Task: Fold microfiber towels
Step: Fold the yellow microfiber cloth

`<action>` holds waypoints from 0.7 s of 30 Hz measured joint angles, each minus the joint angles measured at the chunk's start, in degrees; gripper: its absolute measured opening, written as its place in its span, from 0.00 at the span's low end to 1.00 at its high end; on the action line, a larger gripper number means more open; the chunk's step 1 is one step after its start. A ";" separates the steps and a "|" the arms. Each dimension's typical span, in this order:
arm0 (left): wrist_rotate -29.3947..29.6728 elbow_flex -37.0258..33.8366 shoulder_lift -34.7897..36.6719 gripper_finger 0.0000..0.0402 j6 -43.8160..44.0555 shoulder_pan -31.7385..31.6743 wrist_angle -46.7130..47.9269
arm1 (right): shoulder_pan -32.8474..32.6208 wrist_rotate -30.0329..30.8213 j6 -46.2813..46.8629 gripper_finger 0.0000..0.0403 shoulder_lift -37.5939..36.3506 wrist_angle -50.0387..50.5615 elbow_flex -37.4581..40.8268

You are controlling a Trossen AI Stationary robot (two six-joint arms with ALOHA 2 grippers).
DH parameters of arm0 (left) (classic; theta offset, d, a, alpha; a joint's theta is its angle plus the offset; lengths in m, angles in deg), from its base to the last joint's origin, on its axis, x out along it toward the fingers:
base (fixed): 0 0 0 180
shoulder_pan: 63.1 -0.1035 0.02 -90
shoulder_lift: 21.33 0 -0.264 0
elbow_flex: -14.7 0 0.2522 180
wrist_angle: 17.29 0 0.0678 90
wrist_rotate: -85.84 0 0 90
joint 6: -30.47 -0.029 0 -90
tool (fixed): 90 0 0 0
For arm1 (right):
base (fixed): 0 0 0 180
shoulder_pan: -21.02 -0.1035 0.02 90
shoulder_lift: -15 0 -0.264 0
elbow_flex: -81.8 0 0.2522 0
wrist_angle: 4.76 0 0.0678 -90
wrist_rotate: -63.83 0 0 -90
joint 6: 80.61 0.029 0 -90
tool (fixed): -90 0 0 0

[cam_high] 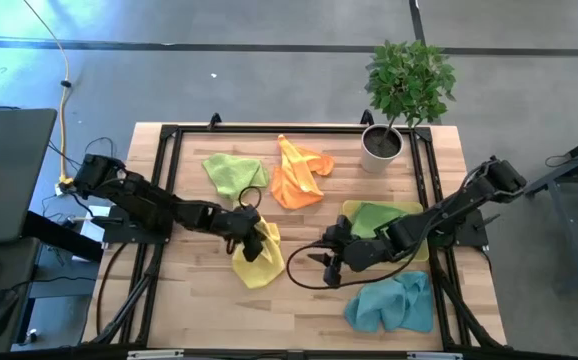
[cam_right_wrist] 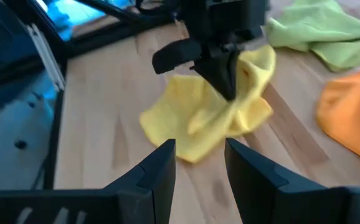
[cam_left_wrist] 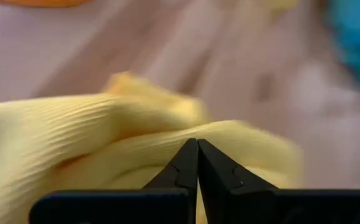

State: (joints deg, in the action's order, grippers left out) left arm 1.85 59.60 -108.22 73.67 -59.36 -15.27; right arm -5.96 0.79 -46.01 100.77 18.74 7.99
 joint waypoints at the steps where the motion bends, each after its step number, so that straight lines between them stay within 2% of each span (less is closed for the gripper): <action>1: -2.19 0.00 0.42 0.00 -0.13 -0.03 -1.60 | 0.01 0.00 -0.04 0.32 0.93 -1.84 0.00; 5: -8.84 0.13 3.48 0.00 -0.35 0.66 -7.12 | 0.81 -0.76 -1.09 0.32 6.48 -8.33 0.00; 11: -13.75 0.04 9.01 0.00 0.92 4.14 -6.08 | 4.37 -5.91 0.09 0.32 15.34 -21.12 0.00; 17: -14.63 0.09 13.30 0.00 5.82 9.74 -1.75 | 7.88 -13.64 1.48 0.32 24.27 -37.43 -0.07; 21: -14.59 0.09 15.26 0.00 10.60 14.02 -0.04 | 8.74 -18.32 3.99 0.32 29.69 -39.28 -3.22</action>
State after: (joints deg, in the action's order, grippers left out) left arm -12.74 59.69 -92.96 84.27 -45.34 -15.31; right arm 2.78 -17.53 -42.02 130.46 -20.54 4.77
